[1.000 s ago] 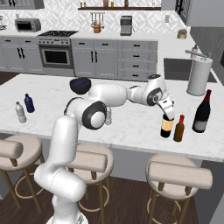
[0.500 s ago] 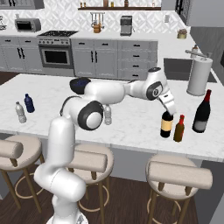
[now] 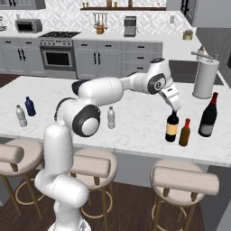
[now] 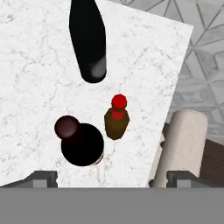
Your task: Move the plastic bottles in the middle to the plastics group, and the glass bottles in the middle to the glass group.
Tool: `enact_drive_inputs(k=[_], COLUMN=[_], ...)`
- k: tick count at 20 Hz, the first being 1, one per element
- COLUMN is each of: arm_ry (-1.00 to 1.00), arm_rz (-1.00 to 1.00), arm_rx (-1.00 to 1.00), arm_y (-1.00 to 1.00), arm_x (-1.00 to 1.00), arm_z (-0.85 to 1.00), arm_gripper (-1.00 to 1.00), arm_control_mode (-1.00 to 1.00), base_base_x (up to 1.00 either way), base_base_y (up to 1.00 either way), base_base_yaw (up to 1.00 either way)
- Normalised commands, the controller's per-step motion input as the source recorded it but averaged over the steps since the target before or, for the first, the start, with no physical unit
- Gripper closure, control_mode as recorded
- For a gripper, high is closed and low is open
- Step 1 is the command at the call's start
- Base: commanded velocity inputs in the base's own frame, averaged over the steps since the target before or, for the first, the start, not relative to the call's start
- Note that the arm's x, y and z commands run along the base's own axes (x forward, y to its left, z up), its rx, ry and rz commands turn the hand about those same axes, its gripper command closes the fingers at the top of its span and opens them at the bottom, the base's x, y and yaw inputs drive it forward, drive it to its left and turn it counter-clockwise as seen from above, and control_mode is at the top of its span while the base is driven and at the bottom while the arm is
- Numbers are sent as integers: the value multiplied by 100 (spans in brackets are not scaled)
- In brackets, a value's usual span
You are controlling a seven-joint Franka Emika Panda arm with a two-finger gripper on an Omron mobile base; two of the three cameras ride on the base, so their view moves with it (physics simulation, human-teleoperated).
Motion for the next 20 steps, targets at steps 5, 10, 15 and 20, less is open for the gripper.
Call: enact_drive_inputs(k=[5,10,15,20], arm_ry=[-2,0,4,6], arm_rz=[17,28,42,51], arm_rx=[0,0,0,0], arm_y=[48,82,100,100], arm_x=[-72,-48,-17,0], arm_z=[1,0,0,-9], arm_gripper=[-100,-100,-100,-100], arm_control_mode=[-100,-100,-100,-100], base_base_x=[0,0,0,0], base_base_y=[0,0,0,0], base_base_yaw=[0,0,0,0])
